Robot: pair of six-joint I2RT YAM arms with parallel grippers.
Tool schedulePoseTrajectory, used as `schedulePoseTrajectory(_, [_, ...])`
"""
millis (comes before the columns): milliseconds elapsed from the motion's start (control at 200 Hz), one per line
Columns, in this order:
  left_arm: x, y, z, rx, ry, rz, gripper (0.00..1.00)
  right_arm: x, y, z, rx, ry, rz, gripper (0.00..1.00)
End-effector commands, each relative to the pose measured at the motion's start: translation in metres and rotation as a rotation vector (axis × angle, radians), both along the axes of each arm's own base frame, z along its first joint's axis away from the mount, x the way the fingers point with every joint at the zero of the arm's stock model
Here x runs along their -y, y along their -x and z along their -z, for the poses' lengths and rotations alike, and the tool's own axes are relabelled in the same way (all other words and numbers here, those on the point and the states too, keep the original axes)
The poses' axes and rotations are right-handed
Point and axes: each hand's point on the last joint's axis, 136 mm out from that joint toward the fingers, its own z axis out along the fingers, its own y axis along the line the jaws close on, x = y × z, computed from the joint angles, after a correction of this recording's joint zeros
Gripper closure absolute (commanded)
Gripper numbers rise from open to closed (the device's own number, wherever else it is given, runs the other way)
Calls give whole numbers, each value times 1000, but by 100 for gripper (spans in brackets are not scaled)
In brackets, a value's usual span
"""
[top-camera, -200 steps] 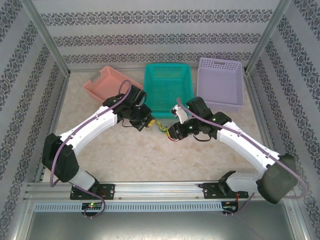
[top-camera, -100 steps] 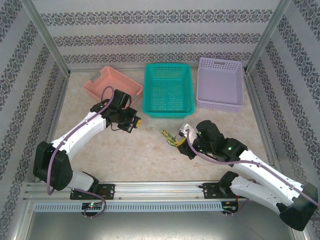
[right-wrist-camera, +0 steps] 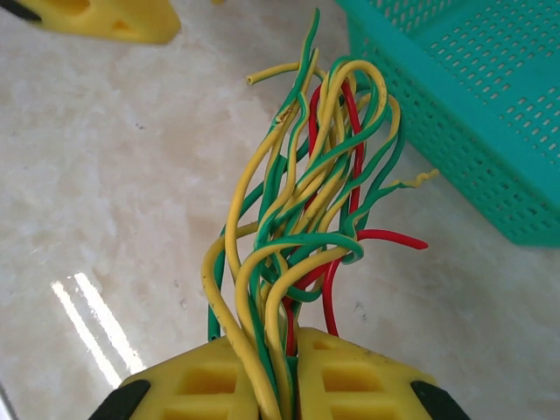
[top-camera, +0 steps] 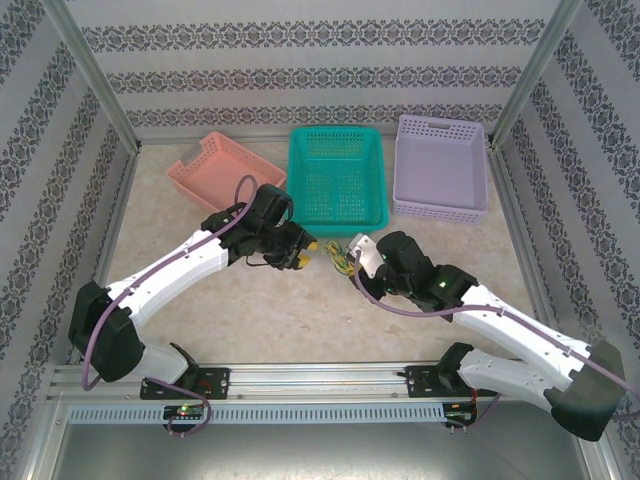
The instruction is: Untangle the cables
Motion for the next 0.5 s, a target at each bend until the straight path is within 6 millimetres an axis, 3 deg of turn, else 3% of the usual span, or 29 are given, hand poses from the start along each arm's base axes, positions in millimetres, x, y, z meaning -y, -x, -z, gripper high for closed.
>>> schedulePoseTrajectory(0, [14, -8, -2, 14, 23, 1, 71, -9, -10, -23, 79, -22, -1, 100])
schedulePoseTrajectory(350, [28, -19, 0, 30, 32, 6, 70, -15, -8, -23, 48, -49, -6, 100])
schedulePoseTrajectory(495, [21, -22, -11, 64, 11, -30, 68, -14, -7, -18, 30, -43, -1, 100])
